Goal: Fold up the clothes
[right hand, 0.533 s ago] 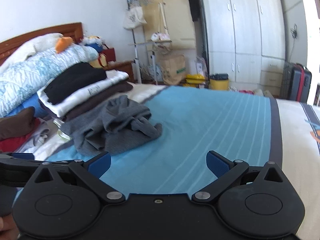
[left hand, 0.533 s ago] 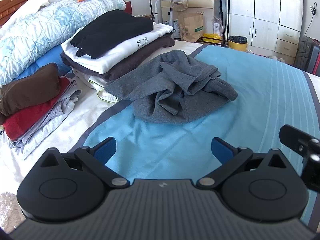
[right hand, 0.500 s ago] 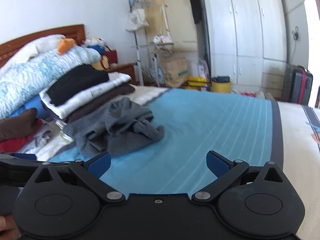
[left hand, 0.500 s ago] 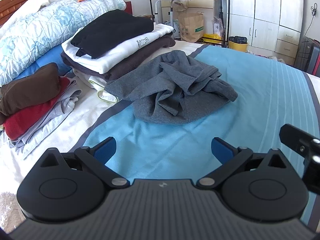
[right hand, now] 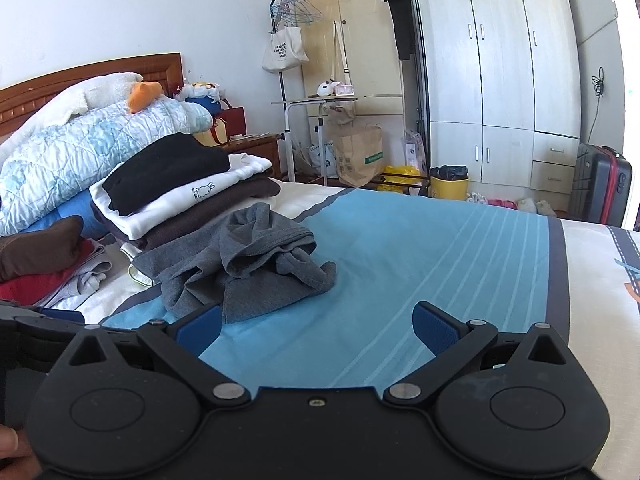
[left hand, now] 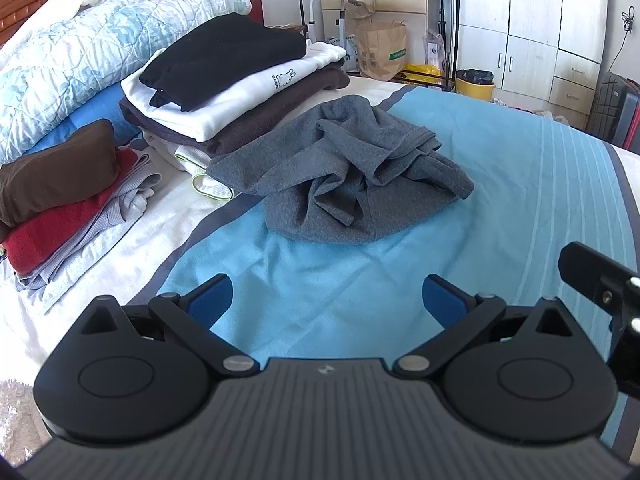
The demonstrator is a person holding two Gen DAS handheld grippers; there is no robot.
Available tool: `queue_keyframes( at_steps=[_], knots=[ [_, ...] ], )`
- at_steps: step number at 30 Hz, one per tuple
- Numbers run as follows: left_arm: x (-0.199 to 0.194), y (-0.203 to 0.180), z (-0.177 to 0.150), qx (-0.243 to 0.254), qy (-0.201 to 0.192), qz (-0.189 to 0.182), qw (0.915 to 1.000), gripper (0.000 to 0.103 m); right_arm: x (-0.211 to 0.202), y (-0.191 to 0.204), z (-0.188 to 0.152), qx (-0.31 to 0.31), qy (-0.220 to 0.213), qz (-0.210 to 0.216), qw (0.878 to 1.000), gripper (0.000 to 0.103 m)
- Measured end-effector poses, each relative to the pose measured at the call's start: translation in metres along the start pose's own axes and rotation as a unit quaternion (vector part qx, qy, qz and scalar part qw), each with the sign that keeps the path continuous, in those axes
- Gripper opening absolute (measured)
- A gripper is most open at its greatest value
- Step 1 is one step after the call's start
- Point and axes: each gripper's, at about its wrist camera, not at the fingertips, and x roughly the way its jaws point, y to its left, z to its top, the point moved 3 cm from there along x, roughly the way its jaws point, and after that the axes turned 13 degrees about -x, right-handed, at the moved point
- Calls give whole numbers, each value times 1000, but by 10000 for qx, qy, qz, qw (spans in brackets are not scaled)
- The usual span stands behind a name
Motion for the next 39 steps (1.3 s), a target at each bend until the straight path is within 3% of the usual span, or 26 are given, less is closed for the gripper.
queue_keyframes(
  at_steps=[3, 5, 9, 30, 39],
  knots=[
    [0, 0, 0, -15, 14, -31, 10000, 103, 5, 10, -1, 50, -231, 114, 9997, 103],
    [0, 0, 0, -15, 10, -26, 10000, 103, -10, -6, -6, 94, -340, 228, 9991, 103],
    [2, 0, -1, -10, 18, 10, 10000, 103, -7, -6, -6, 131, -358, 248, 9990, 103],
    [8, 1, -4, -12, 209, -6, 9998, 103, -10, -3, -7, 95, -212, 263, 9994, 103],
    [22, 9, -6, -187, 574, -57, 9982, 103, -3, -5, -9, 256, -93, 426, 9987, 103]
  ],
)
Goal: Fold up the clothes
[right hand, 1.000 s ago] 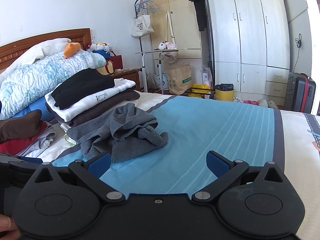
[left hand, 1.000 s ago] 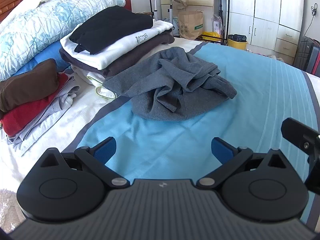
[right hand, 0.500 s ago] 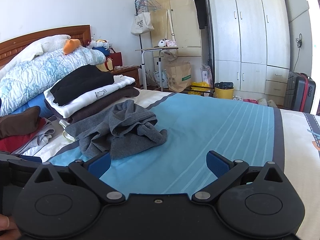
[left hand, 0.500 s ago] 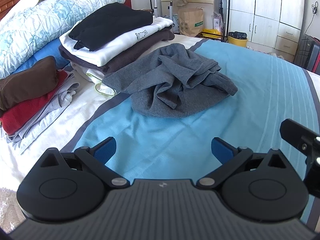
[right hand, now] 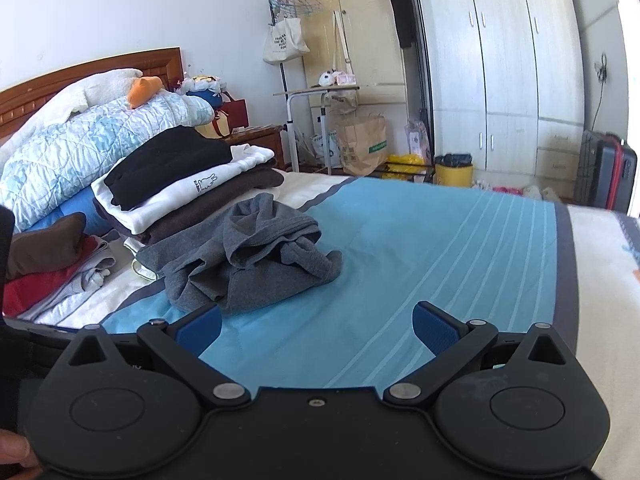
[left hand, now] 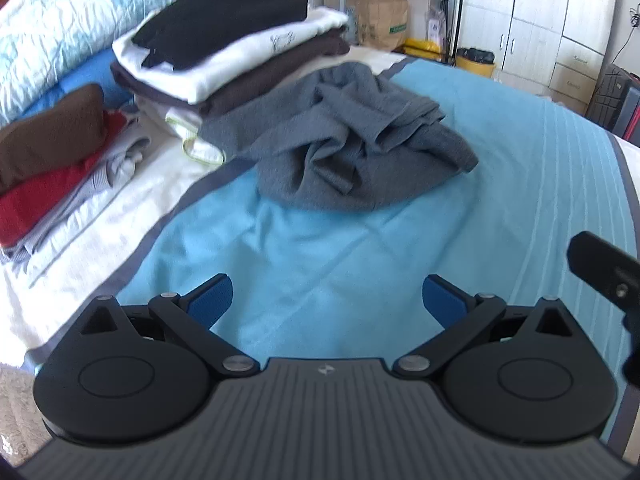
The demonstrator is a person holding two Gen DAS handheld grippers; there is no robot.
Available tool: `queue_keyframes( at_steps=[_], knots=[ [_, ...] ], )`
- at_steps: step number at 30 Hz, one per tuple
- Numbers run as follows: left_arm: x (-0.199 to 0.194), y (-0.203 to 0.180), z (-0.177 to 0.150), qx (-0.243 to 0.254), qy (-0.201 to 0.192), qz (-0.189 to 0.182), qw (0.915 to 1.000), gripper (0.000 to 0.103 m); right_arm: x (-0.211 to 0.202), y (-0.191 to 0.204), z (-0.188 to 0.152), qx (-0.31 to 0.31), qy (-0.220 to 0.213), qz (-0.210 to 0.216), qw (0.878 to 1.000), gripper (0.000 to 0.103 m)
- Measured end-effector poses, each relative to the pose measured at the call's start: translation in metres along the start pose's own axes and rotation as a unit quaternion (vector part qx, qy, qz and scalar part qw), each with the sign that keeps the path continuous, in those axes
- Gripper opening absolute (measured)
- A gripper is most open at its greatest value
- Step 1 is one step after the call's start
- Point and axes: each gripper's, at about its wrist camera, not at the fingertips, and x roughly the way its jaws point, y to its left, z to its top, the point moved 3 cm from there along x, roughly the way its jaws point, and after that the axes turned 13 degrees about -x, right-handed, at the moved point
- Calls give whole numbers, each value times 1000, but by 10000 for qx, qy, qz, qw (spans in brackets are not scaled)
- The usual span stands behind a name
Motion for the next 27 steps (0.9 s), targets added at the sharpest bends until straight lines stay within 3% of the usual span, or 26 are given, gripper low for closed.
queue_keyframes(
  at_steps=[3, 6, 7, 9, 11, 14, 17, 20, 23, 27],
  knots=[
    [6, 14, 8, -156, 154, -92, 9997, 103, 10, -7, -5, 250, 191, 71, 9995, 103],
    [9, 33, 19, -475, 157, -162, 9986, 103, 24, -16, -13, 1086, 580, 492, 9912, 103],
    [11, 38, 22, -579, 164, -185, 9980, 103, 30, -21, -16, 1494, 718, 738, 9834, 103],
    [16, 46, 30, -747, 209, -272, 9966, 101, 42, -30, -25, 2418, 920, 1372, 9561, 103],
    [22, 49, 41, -861, 254, -379, 9952, 101, 55, -33, -28, 2943, 993, 1627, 9365, 103],
    [35, 47, 63, -944, 444, -419, 9937, 100, 83, -28, -22, 3353, 1157, 1568, 9218, 103],
    [45, 45, 95, -939, 714, -360, 9924, 100, 122, -10, -6, 3856, 1373, 1911, 8921, 103],
    [61, 54, 126, -1298, 490, -508, 9890, 100, 153, 5, 15, 3906, 1358, 1955, 8892, 103],
    [93, 65, 134, -1637, 407, -589, 9839, 99, 184, -2, 15, 4106, 1425, 1814, 8821, 103],
    [129, 74, 117, -2019, 419, -677, 9762, 78, 197, -20, -9, 4464, 1521, 1837, 8625, 103]
  ],
)
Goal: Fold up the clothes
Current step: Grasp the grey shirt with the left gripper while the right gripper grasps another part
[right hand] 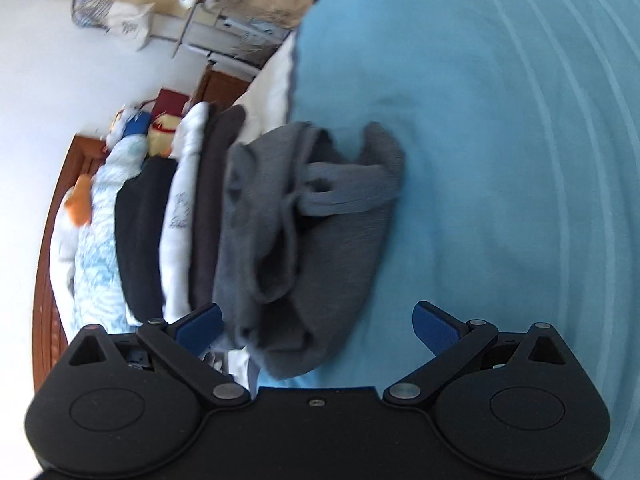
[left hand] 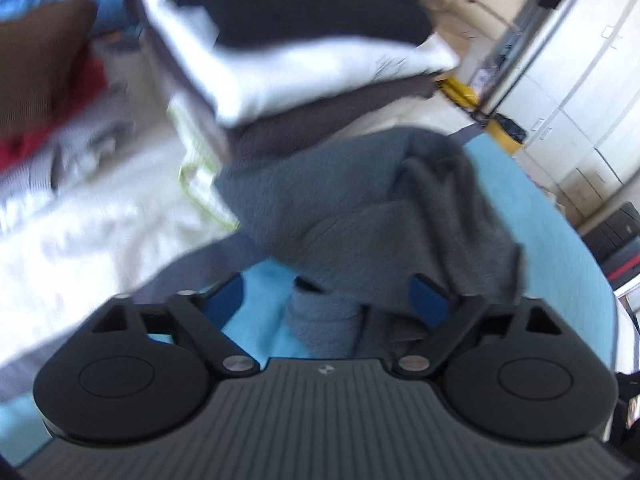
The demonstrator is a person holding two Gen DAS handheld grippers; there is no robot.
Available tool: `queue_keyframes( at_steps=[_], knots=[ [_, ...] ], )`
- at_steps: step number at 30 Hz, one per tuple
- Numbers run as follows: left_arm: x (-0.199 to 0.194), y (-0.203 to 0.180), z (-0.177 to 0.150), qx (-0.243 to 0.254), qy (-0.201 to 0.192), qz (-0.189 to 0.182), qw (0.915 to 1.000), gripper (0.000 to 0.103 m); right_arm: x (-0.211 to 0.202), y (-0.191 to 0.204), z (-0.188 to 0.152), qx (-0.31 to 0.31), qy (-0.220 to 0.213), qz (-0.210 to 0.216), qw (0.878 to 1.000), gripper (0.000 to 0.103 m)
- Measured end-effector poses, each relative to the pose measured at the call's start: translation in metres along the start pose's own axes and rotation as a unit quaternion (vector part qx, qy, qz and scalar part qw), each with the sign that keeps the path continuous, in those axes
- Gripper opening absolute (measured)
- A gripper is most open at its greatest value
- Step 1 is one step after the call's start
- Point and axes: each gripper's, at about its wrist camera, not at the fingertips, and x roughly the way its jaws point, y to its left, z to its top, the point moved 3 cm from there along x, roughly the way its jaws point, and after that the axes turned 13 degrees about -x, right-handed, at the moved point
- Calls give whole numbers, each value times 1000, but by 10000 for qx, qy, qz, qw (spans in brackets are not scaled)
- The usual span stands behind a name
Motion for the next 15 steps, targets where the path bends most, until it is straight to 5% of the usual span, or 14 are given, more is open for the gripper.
queue_keyframes(
  at_steps=[6, 10, 15],
  knots=[
    [9, -1, 13, -30, -257, -517, 9983, 71, 19, -9, 17, 336, 115, 684, 9970, 103],
    [23, 6, 21, -350, -81, -533, 9979, 71, 43, 5, 45, -86, 55, 255, 9996, 103],
    [48, 23, 27, -870, -328, -133, 9956, 82, 76, 24, 68, -884, 30, 88, 9960, 103]
  ],
)
